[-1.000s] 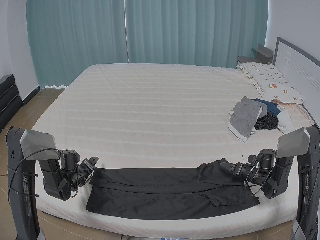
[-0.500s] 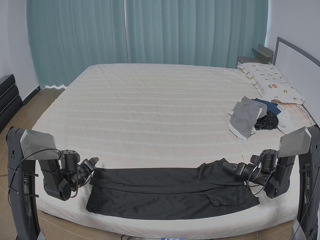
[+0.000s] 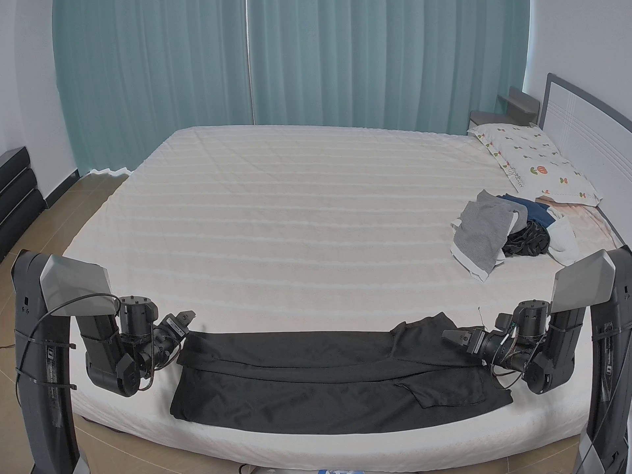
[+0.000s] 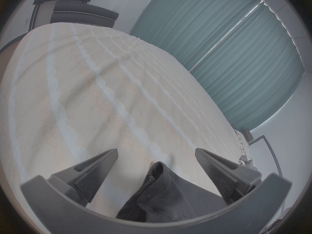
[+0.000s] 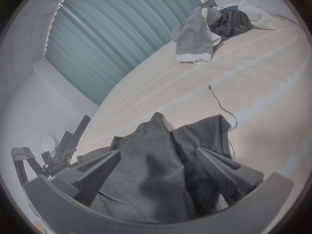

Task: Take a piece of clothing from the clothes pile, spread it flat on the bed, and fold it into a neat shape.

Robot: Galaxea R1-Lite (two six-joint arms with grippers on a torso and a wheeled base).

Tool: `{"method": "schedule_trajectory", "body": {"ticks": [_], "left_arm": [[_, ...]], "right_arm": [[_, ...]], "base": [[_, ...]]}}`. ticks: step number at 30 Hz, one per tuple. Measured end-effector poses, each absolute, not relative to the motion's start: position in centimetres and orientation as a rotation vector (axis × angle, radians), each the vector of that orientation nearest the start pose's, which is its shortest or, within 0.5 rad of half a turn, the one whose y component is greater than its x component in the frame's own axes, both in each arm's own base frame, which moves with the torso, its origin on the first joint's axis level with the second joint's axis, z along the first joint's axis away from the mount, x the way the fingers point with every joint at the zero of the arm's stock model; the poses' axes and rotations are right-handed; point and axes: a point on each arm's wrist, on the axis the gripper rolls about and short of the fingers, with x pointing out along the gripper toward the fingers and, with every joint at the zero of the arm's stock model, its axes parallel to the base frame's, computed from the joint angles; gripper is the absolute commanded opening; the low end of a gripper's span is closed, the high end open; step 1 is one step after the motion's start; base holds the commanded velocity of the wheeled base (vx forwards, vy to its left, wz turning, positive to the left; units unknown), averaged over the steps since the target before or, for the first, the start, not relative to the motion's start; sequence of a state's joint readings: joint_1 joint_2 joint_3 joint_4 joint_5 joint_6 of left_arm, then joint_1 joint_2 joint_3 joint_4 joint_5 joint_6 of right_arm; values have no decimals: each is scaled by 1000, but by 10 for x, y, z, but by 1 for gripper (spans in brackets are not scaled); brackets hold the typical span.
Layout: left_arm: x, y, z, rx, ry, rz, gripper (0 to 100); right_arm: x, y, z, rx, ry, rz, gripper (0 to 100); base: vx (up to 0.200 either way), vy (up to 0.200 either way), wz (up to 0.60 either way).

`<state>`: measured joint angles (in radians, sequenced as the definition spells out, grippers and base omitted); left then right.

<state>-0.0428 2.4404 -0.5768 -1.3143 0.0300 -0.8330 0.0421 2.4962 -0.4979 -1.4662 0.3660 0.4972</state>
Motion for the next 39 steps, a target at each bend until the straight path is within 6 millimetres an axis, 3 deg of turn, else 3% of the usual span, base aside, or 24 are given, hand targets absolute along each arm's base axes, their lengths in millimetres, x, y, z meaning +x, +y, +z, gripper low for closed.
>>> {"method": "schedule_trajectory", "body": {"ticks": [10, 22, 34, 35, 39], "left_arm": [[338, -14, -50, -789, 519, 221, 100], [338, -14, -51, -789, 522, 222, 100], [338, -14, -51, -788, 524, 223, 100], [338, -14, -51, -788, 524, 223, 100], [338, -14, -51, -788, 524, 223, 100]], "right_arm": [[319, 19, -58, 562, 610, 259, 0], [297, 9, -43, 540, 610, 279, 0], [283, 4, -48, 453, 648, 327, 0], [283, 4, -48, 446, 648, 329, 100], [280, 4, -49, 440, 654, 329, 100]], "base": [[0, 0, 0], [0, 0, 0], [0, 0, 0], [0, 0, 0], [0, 0, 0]]}}
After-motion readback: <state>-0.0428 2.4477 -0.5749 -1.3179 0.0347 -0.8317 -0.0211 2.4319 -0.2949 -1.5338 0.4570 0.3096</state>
